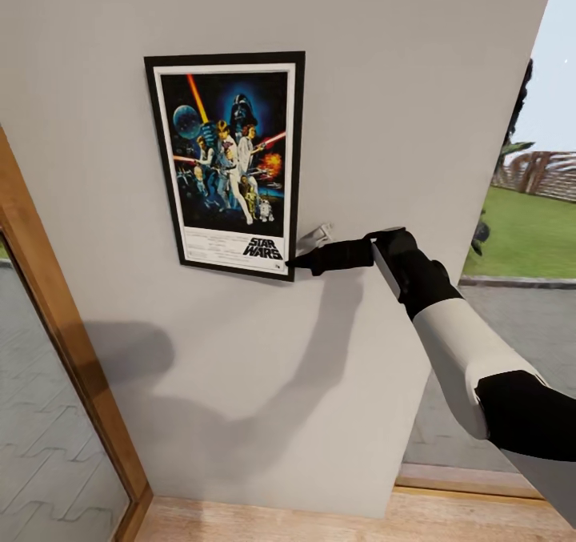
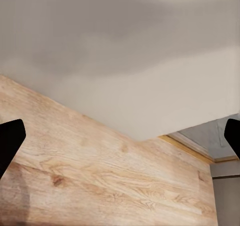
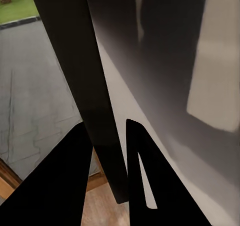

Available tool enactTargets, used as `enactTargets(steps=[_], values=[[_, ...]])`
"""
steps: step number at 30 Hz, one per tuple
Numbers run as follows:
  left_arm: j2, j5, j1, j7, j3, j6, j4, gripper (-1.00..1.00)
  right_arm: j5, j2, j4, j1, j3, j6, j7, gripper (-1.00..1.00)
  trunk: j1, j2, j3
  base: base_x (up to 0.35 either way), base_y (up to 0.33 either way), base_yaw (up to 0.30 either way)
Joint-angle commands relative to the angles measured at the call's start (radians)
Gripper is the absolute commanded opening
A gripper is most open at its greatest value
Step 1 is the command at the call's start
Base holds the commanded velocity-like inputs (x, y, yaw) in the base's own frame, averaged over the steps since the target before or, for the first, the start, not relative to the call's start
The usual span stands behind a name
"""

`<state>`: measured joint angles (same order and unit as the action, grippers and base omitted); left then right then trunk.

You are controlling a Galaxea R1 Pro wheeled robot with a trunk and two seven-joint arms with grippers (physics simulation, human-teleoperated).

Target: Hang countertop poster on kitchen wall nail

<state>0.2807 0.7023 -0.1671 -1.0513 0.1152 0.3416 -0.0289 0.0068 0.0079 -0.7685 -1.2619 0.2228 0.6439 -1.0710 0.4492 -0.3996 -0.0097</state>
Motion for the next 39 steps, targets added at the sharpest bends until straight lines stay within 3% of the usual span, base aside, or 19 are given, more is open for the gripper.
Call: enactTargets(steps=[1, 39], values=[[0.0, -0.007, -0.001, -0.003, 0.008, 0.005, 0.001, 1.0, 0.004, 0.001, 0.0, -0.001, 0.0, 0.005, 0.004, -1.0, 0.001, 0.0, -0.001, 0.0, 0.0, 0.0], [0.001, -0.007, -0.001, -0.003, 0.008, 0.005, 0.001, 1.0, 0.005, 0.016, -0.008, -0.003, -0.003, 0.009, 0.006, -1.0, 0.001, 0.0, -0.001, 0.0, 0.0, 0.0]])
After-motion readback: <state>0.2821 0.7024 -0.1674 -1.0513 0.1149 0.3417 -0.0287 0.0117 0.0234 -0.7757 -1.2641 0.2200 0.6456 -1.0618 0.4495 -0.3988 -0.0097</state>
